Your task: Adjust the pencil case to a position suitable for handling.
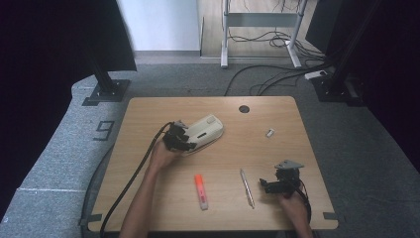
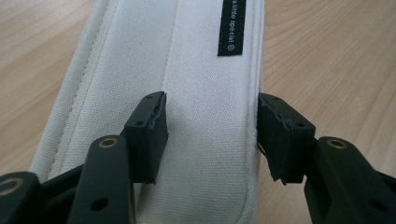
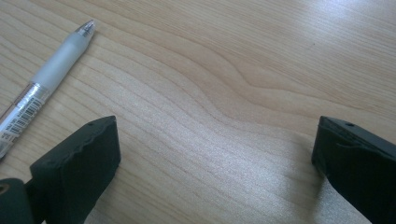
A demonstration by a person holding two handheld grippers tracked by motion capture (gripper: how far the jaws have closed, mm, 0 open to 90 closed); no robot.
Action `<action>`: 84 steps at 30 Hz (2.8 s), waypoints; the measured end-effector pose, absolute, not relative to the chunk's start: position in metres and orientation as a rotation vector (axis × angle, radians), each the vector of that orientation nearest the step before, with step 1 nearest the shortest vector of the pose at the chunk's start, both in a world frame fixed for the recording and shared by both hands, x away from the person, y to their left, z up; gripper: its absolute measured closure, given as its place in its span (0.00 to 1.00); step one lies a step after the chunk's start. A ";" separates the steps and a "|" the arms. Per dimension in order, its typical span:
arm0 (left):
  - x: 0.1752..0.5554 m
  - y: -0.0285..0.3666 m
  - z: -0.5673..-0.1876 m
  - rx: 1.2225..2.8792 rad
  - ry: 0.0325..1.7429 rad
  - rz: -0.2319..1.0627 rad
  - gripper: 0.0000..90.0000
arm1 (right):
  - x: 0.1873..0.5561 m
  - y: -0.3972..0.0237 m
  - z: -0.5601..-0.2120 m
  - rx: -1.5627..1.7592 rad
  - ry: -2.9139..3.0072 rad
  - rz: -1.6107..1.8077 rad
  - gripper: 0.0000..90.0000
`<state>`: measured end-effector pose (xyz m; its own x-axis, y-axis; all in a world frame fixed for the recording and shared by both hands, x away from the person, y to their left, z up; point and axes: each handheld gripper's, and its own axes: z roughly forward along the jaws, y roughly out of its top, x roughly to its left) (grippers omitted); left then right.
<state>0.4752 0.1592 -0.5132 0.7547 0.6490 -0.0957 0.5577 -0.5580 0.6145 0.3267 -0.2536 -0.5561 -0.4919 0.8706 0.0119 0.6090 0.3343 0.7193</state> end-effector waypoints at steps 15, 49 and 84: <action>0.425 0.167 -0.517 2.283 0.916 0.250 0.50 | 0.327 -0.254 -0.556 1.309 2.227 0.954 0.01; 0.397 0.193 -0.494 2.191 0.926 0.212 0.85 | 0.327 -0.253 -0.556 1.309 2.227 0.953 0.01; 0.387 0.210 -0.487 2.137 0.880 0.185 0.85 | 0.328 -0.252 -0.555 1.317 2.245 0.938 0.00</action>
